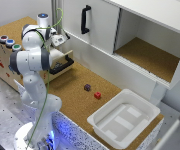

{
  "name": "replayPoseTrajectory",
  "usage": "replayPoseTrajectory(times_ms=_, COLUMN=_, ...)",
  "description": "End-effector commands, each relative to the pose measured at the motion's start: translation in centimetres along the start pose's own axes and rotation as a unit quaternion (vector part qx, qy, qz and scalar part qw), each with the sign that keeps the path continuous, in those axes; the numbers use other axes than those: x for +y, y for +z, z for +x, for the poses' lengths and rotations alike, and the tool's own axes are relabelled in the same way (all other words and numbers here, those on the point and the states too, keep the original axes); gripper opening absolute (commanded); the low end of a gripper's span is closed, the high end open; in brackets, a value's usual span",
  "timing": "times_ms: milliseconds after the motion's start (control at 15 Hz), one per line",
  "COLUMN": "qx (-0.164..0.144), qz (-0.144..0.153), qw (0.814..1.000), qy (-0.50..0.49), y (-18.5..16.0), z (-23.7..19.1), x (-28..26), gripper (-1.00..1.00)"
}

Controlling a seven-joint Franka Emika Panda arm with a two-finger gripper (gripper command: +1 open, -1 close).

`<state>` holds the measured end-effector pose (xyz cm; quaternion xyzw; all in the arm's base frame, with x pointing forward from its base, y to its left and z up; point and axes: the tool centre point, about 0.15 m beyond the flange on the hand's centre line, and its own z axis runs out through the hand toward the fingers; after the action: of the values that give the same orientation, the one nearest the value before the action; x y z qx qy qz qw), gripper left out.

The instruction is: Place the yellow object on the table

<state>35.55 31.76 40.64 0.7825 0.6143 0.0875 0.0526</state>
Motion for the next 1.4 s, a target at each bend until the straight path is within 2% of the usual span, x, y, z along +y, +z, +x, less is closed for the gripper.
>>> replayPoseTrajectory(times_ms=0, qx=-0.057, qz=-0.039, qw=0.992, qy=0.109, y=-4.9, z=-5.1, x=1.3, gripper=-1.00)
replayPoseTrajectory(times_ms=133, qx=-0.065, qz=-0.025, qw=0.976, qy=0.205, y=-4.9, z=-8.2, x=2.1, gripper=-1.00)
replayPoseTrajectory(times_ms=200, qx=-0.064, qz=-0.002, qw=0.962, qy=0.267, y=-4.8, z=-9.8, x=2.8, gripper=-1.00)
replayPoseTrajectory(times_ms=333, qx=-0.058, qz=0.014, qw=0.933, qy=0.356, y=-4.2, z=-13.0, x=4.0, gripper=-1.00)
replayPoseTrajectory(times_ms=400, qx=-0.058, qz=0.021, qw=0.911, qy=0.408, y=-3.7, z=-15.3, x=4.6, gripper=-1.00)
replayPoseTrajectory(times_ms=533, qx=-0.057, qz=0.014, qw=0.874, qy=0.482, y=-2.8, z=-18.8, x=5.6, gripper=-1.00)
replayPoseTrajectory(times_ms=733, qx=-0.078, qz=0.012, qw=0.828, qy=0.555, y=-0.7, z=-22.7, x=6.5, gripper=-1.00)
replayPoseTrajectory(times_ms=933, qx=-0.086, qz=0.018, qw=0.796, qy=0.598, y=2.1, z=-25.4, x=6.5, gripper=-1.00)
replayPoseTrajectory(times_ms=1067, qx=-0.075, qz=0.018, qw=0.777, qy=0.624, y=4.0, z=-26.8, x=6.4, gripper=-1.00)
replayPoseTrajectory(times_ms=1333, qx=-0.036, qz=0.012, qw=0.754, qy=0.656, y=8.3, z=-27.5, x=5.8, gripper=-1.00)
